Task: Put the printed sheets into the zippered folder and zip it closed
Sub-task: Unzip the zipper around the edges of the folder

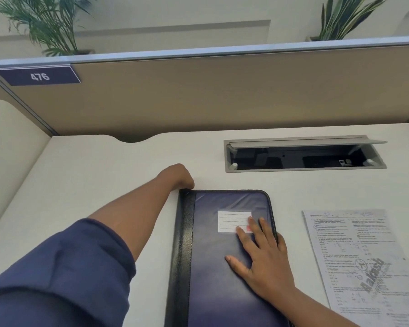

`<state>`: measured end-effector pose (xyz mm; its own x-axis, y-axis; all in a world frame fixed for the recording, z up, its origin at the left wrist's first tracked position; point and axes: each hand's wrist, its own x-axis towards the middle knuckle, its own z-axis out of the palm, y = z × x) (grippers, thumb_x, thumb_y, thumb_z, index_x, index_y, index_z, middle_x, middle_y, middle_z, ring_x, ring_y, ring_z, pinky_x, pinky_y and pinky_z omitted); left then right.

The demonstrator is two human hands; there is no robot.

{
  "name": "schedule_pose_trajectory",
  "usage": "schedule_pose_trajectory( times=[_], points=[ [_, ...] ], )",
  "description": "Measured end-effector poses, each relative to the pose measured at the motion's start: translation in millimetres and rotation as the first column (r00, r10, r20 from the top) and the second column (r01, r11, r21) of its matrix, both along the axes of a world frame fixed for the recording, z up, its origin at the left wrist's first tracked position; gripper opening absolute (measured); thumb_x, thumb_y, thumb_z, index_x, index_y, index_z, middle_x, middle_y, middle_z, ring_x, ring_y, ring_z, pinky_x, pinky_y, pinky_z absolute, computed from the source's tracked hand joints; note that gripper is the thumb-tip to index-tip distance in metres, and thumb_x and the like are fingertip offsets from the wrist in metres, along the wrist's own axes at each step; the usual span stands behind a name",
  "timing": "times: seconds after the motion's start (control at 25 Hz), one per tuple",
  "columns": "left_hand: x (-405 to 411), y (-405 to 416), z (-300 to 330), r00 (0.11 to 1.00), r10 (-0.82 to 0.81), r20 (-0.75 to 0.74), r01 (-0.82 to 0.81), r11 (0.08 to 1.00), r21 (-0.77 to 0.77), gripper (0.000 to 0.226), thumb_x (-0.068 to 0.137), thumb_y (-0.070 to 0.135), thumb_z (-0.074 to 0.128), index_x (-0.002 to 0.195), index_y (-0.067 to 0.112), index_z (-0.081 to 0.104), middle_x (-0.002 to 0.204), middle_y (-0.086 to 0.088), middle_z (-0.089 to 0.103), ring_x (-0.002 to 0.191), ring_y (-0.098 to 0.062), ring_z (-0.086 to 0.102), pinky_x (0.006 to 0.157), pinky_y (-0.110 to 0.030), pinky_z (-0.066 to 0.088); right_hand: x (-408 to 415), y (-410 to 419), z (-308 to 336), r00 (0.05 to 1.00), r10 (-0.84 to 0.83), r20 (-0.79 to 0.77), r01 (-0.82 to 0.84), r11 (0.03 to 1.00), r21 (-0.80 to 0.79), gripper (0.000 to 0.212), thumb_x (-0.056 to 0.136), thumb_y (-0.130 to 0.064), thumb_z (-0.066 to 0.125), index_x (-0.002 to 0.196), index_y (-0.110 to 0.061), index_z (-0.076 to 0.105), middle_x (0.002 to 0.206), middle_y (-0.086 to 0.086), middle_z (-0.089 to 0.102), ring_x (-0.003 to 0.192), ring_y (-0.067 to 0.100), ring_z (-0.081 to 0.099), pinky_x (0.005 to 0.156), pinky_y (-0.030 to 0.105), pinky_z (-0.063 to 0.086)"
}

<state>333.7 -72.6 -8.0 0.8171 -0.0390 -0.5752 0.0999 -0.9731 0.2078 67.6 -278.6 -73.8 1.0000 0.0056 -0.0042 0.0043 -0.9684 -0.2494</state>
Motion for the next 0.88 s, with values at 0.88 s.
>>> schedule_pose_trajectory(
  times=[0.88],
  points=[
    [-43, -125, -20, 1.000, 0.010, 0.022, 0.003, 0.850, -0.528, 0.040, 0.089, 0.013, 0.064, 0.052, 0.013, 0.046, 0.110, -0.017, 0.072, 0.096, -0.011, 0.070, 0.055, -0.024, 0.039, 40, -14, 26, 0.987, -0.143, 0.080, 0.086, 0.867, 0.490, 0.014, 0.093, -0.033, 0.059, 0.102, -0.027, 0.067, 0.107, -0.010, 0.069, 0.098, 0.013, 0.063, 0.086, 0.043, 0.051]
  ],
)
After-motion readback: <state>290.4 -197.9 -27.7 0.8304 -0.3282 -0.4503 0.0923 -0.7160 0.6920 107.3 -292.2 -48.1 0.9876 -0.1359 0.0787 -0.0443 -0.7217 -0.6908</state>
